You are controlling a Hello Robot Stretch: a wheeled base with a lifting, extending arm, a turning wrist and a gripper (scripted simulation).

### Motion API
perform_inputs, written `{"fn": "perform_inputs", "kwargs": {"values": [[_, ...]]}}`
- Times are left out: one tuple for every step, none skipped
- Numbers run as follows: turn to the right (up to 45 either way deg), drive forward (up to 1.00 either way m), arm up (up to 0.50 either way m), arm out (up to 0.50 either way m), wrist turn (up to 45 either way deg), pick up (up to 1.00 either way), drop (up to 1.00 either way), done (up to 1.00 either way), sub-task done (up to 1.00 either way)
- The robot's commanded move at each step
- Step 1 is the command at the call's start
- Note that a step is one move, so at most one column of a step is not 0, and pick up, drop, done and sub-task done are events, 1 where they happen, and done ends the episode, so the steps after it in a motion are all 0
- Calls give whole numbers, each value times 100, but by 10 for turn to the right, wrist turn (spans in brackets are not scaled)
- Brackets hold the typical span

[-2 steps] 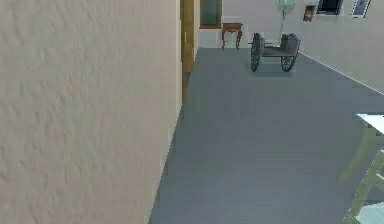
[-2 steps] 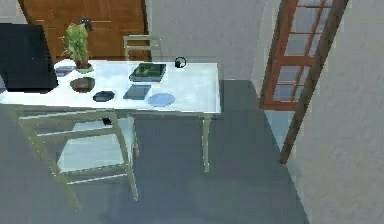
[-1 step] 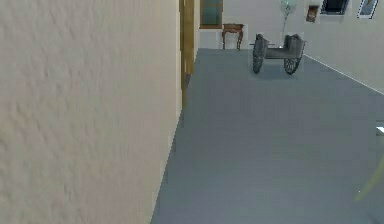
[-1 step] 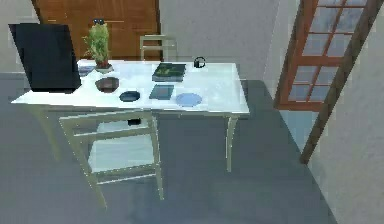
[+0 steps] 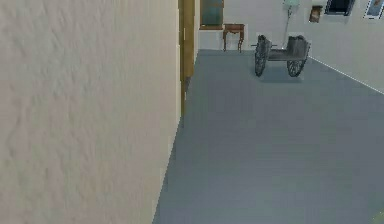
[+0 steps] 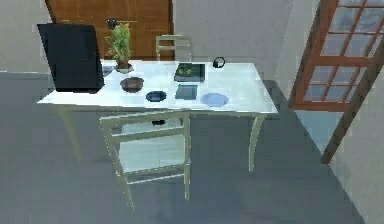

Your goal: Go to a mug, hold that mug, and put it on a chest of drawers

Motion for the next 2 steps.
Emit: {"fn": "perform_inputs", "kwargs": {"values": [[450, 0, 0, 0, 0, 0, 0, 0, 0], [450, 0, 0, 0, 0, 0, 0, 0, 0]]}}
